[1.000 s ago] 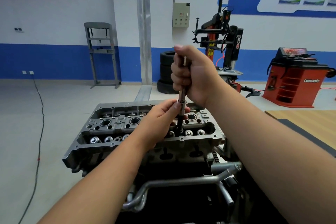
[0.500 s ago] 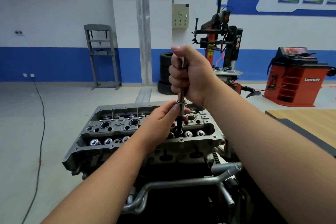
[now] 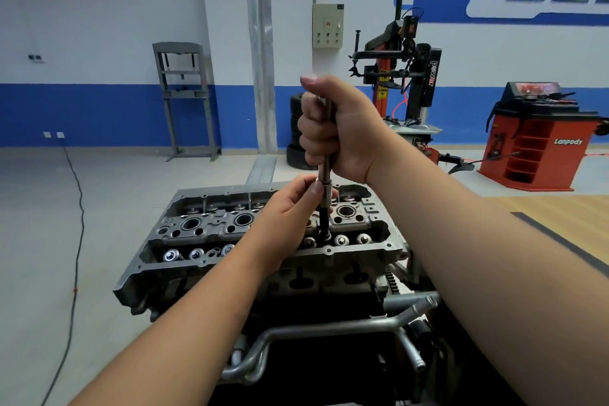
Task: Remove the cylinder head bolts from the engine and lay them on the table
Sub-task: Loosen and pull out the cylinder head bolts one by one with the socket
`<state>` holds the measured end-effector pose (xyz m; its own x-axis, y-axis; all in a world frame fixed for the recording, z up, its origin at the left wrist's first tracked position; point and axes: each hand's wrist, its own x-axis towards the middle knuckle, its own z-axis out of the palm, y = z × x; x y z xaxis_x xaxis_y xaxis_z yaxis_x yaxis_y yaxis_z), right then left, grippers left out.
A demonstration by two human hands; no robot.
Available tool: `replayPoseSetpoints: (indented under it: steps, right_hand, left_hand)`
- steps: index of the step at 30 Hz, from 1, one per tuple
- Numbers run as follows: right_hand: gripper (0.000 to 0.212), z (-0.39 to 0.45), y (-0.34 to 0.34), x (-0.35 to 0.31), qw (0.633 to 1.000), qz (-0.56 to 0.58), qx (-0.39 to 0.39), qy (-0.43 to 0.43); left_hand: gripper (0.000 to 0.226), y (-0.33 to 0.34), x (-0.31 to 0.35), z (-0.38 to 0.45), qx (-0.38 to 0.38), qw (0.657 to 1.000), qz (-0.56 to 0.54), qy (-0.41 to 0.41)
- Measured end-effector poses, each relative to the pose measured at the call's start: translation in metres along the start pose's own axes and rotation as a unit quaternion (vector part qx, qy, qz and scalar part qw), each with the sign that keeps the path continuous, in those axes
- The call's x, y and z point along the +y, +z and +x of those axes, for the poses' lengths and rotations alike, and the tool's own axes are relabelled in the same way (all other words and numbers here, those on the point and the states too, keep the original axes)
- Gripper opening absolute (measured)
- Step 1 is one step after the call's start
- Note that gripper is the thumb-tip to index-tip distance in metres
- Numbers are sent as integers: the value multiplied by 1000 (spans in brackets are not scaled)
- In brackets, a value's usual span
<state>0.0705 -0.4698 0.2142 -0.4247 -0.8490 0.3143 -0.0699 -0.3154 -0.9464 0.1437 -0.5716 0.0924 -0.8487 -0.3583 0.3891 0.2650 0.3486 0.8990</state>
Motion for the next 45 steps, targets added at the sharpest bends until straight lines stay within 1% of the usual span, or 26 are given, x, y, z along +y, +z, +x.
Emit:
replayPoseSetpoints:
  steps: [3, 6, 9, 11, 13, 16, 18, 19, 20, 21, 23, 25, 27, 30, 32, 34, 36, 37, 39, 40, 41, 44, 45]
  right_hand:
    - [34, -2, 4, 8, 999, 4, 19, -39]
    - [33, -2, 4, 9, 998, 18, 28, -49]
    - [32, -4, 4, 11, 997, 28, 37, -56]
    - [31, -5, 9, 13, 996, 31, 60, -64]
    - [29, -6, 13, 10, 991, 27, 115, -69]
    - [25, -8, 21, 11, 971, -8, 231, -55]
    - [27, -8, 25, 16, 958, -40, 273, -82]
    - [29, -8, 26, 18, 956, -34, 275, -102]
    - [32, -8, 27, 19, 958, -18, 262, -112]
    - [35, -8, 27, 17, 965, 2, 237, -108]
    - [42, -7, 21, 11, 985, 34, 158, -66]
    - [47, -6, 11, 5, 995, 41, 87, -32]
    - [46, -8, 3, 3, 997, 42, 58, -27]
    - [42, -9, 1, 6, 996, 50, 58, -35]
    - [36, -11, 3, 9, 995, 44, 72, -47]
    - [30, -12, 9, 12, 989, 32, 126, -72]
    - [28, -13, 15, 15, 968, -19, 221, -117]
    - [30, -13, 19, 17, 956, -49, 258, -135]
    - [34, -11, 24, 21, 947, -61, 284, -139]
    - [37, -11, 25, 22, 950, -49, 278, -134]
    - [39, -10, 25, 22, 957, -32, 259, -128]
    - [44, -7, 14, 15, 984, 4, 153, -87]
    - [44, -7, 9, 11, 991, 6, 113, -67]
  left_hand:
    - [28, 0, 4, 0, -11, 1000, -18, -15]
    - [32, -3, 5, 3, -21, 999, -33, -36]
    - [31, -3, 4, 4, -17, 998, -50, -35]
    - [29, -3, 4, 3, -9, 998, -56, -31]
    - [26, -1, 3, 3, -5, 998, -60, -27]
    - [22, 0, 1, 5, 5, 998, -56, -11]
    - [24, 3, 2, 7, 20, 998, -51, -6]
    - [34, 3, 2, 7, 21, 999, -45, -7]
    - [43, 2, 2, 7, 16, 999, -40, -11]
    - [48, 1, 2, 6, 9, 999, -37, -16]
    - [45, -1, 2, 5, -4, 999, -36, -24]
    - [43, -2, 4, 3, -12, 999, -34, -34]
    - [40, -1, 5, 1, -22, 999, -26, -34]
    - [23, 1, 6, 1, -17, 999, -17, -29]
    - [20, 1, 4, 1, -1, 1000, -21, -22]
    - [17, 1, 2, 2, 7, 1000, -21, -19]
    - [16, 1, 1, 4, 9, 1000, -23, -18]
    - [18, 1, 0, 5, 11, 999, -26, -16]
    - [34, 2, 1, 6, 14, 999, -32, -10]
    - [41, 2, 1, 5, 15, 999, -35, -6]
    - [42, 2, 1, 5, 15, 999, -39, -3]
    - [28, 1, 0, 3, 7, 999, -43, 0]
    - [28, 0, 0, 3, -1, 999, -34, -1]
